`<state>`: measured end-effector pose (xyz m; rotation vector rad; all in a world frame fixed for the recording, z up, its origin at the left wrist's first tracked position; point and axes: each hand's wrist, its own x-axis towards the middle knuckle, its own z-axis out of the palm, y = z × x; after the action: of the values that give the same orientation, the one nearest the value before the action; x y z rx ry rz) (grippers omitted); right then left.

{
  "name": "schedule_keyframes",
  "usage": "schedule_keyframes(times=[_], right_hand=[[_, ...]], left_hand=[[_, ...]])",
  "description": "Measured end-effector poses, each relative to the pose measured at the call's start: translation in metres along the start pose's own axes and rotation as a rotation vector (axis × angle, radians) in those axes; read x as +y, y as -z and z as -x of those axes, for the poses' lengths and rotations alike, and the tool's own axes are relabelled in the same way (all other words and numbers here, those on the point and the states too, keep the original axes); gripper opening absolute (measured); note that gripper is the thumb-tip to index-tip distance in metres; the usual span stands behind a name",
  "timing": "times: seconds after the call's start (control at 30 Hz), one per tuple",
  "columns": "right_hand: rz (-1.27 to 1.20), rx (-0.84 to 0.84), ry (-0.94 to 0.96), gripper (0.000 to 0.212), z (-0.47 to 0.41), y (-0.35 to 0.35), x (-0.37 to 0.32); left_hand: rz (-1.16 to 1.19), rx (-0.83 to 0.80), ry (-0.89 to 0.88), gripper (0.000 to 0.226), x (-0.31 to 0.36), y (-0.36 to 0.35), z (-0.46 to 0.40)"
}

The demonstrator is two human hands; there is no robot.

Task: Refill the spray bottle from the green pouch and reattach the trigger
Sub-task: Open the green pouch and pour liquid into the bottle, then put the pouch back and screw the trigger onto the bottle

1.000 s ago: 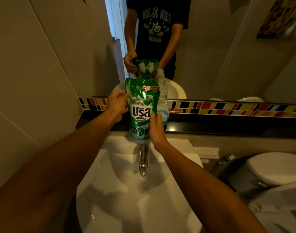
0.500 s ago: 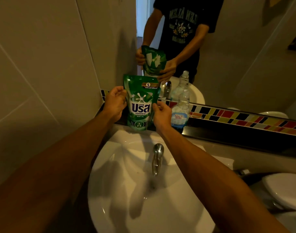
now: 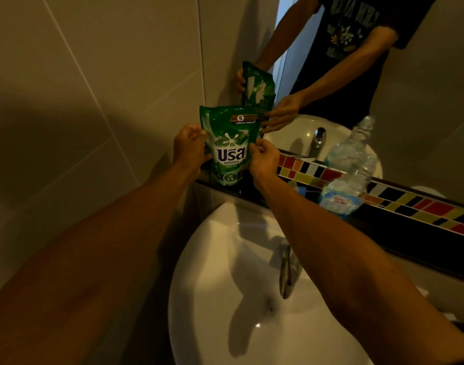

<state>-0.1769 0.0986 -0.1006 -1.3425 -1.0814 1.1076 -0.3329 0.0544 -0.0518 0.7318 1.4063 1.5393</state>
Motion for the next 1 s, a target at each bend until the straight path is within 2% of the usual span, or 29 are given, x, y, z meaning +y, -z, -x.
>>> schedule_keyframes(times=[0.13,0.4,0.5,0.7,0.87,1.0], right_hand=[[0.036,-0.021,-0.008,0.014,-0.018,-0.02,0.012],[0.027,-0.026,0.011,0.011,-0.029,-0.029,0.013],[0.029,-0.009,0.006,0.018,-0.034,-0.028,0.013],[-0.035,-0.095,-0.006,0.017,-0.021,-0.02,0.01],[0.022,-0.102,-0.024,0.038,0.015,0.006,0.02],[0.106,-0.025,0.01,0.046,0.046,0.036,0.036]], left_hand=[[0.025,0.046,0.012,0.018,-0.008,0.007,-0.024],[0.002,0.128,-0.016,0.016,-0.018,0.006,-0.042],[-0.019,0.169,-0.034,0.019,-0.022,0.004,-0.045],[-0.162,0.24,-0.055,0.022,-0.027,0.0,-0.037],[-0.282,0.316,0.055,0.042,-0.043,-0.006,-0.003],[-0.462,0.191,0.034,0.024,-0.068,-0.015,0.029]])
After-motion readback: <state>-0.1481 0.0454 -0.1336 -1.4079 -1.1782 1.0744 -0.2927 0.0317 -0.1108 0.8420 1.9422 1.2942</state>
